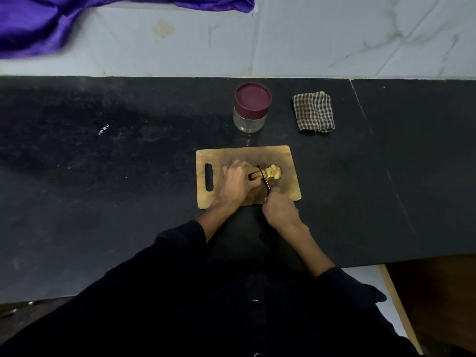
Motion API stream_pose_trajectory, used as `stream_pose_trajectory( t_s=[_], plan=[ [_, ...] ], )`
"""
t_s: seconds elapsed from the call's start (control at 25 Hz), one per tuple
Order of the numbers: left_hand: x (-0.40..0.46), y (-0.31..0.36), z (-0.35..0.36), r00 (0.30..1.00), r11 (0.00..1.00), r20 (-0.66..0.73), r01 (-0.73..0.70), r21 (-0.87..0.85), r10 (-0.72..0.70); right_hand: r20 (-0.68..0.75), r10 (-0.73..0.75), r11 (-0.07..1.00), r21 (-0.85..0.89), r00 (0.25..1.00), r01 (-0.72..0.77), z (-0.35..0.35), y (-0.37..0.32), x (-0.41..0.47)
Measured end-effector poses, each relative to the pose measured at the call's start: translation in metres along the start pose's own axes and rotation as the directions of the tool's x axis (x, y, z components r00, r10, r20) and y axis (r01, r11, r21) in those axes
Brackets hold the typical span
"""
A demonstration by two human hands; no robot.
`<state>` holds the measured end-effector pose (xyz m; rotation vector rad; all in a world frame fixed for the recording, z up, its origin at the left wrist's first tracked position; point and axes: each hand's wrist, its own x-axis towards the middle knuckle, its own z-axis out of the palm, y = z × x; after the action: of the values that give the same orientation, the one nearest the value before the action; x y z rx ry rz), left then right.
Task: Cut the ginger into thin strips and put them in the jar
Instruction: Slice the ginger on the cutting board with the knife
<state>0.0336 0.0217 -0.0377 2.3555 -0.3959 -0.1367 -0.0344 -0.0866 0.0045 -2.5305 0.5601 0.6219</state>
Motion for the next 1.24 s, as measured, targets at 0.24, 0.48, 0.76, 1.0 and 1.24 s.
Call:
stream_pose_trajectory(
  t_s=[0.24,0.48,0.76,1.0,1.24],
  plan=[
    [0.002,-0.004,-0.001,1.0,0.998,-0.003,0.019,-0.06,-0.019,0.023,-0.012,0.999,-0.04,1.0,0.013,0.008,0.02,-0.014],
    [-0.004,-0.009,-0.003,0.998,0.995,-0.033,-0.049,-0.082,0.047,0.112,-0.023,0.987,0.161,0.993,0.005,0.003,0.035,-0.006],
    [-0.003,-0.011,-0.004,0.998,0.998,-0.014,-0.055,-0.025,0.054,0.294,0.034,0.831,0.522,0.955,-0.191,-0.002,0.043,-0.013],
    [-0.003,-0.009,-0.005,0.995,0.996,-0.048,-0.086,-0.021,0.084,0.51,-0.043,0.733,0.6,0.859,-0.32,-0.031,0.054,-0.016],
    [-0.005,-0.008,-0.005,0.997,0.997,-0.031,-0.071,-0.009,0.07,0.458,-0.039,0.793,0.555,0.888,-0.251,-0.04,0.058,-0.016]
  ],
)
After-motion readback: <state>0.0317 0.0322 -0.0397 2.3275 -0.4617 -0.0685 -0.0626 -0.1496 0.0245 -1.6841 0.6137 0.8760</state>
